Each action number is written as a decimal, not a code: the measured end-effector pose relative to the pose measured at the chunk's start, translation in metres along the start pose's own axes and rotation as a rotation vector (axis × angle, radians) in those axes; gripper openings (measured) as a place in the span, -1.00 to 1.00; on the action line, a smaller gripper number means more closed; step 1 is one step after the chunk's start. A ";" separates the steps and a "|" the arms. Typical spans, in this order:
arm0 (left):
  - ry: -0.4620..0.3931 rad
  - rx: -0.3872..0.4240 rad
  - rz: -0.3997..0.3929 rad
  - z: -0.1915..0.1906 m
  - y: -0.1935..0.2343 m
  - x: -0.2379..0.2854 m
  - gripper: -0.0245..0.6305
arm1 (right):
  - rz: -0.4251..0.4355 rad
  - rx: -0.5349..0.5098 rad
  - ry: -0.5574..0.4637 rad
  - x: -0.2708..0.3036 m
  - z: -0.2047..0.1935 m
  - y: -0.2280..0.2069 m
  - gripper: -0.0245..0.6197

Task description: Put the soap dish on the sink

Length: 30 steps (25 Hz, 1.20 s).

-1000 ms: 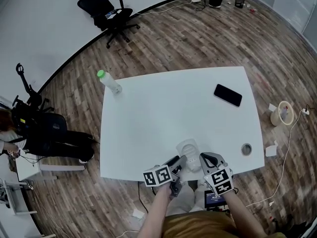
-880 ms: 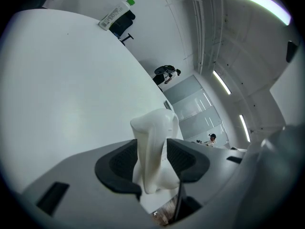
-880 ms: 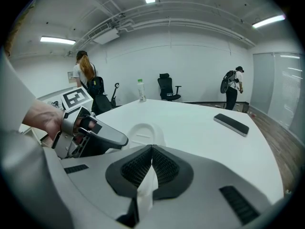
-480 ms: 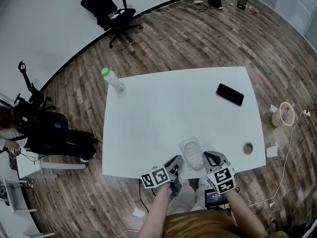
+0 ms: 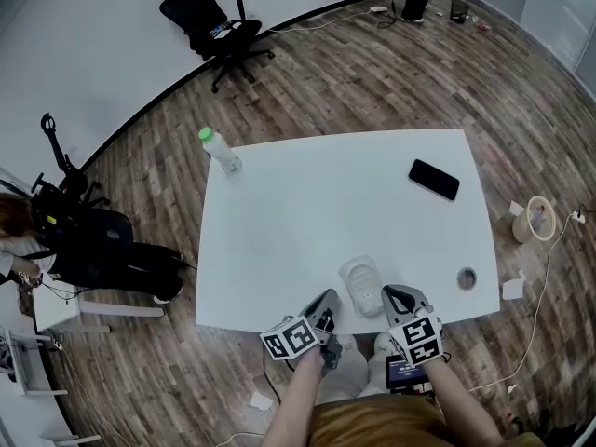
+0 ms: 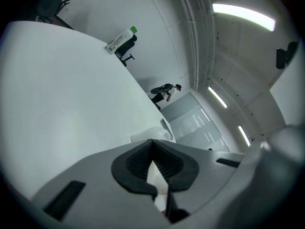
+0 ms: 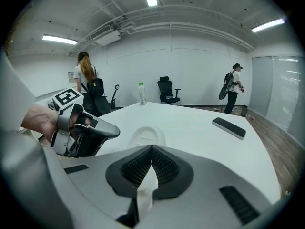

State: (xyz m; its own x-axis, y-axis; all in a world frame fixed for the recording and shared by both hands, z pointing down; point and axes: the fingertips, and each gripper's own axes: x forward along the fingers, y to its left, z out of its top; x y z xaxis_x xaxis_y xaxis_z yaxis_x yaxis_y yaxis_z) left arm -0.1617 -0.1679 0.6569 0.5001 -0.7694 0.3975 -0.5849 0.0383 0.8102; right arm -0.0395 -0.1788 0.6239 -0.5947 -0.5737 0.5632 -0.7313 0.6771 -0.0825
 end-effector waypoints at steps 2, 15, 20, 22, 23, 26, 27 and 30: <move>-0.043 0.110 0.008 0.008 -0.010 -0.003 -0.91 | -0.020 -0.019 -0.035 -0.006 0.013 -0.001 -0.90; -0.161 0.886 0.160 0.024 -0.079 -0.023 -0.91 | -0.019 -0.119 -0.128 -0.034 0.037 0.009 -0.90; -0.224 0.964 0.132 0.028 -0.102 -0.031 -0.91 | -0.028 -0.127 -0.165 -0.040 0.046 0.009 -0.90; -0.249 0.994 0.125 0.030 -0.111 -0.033 -0.91 | -0.037 -0.132 -0.187 -0.044 0.053 0.006 -0.90; -0.264 1.006 0.132 0.031 -0.114 -0.035 -0.91 | -0.041 -0.132 -0.196 -0.046 0.056 0.005 -0.90; -0.313 1.007 0.138 0.037 -0.118 -0.042 -0.91 | -0.049 -0.135 -0.220 -0.052 0.063 0.002 -0.90; -0.319 0.996 0.122 0.039 -0.120 -0.043 -0.91 | -0.052 -0.137 -0.229 -0.054 0.066 0.002 -0.90; -0.314 0.979 0.087 0.044 -0.126 -0.047 -0.91 | -0.065 -0.139 -0.255 -0.059 0.075 -0.001 -0.90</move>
State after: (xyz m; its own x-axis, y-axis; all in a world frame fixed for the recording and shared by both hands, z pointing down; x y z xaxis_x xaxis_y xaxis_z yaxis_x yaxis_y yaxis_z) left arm -0.1398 -0.1644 0.5172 0.3244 -0.9259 0.1938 -0.9450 -0.3264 0.0224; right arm -0.0284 -0.1799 0.5292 -0.6259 -0.7032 0.3372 -0.7281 0.6819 0.0706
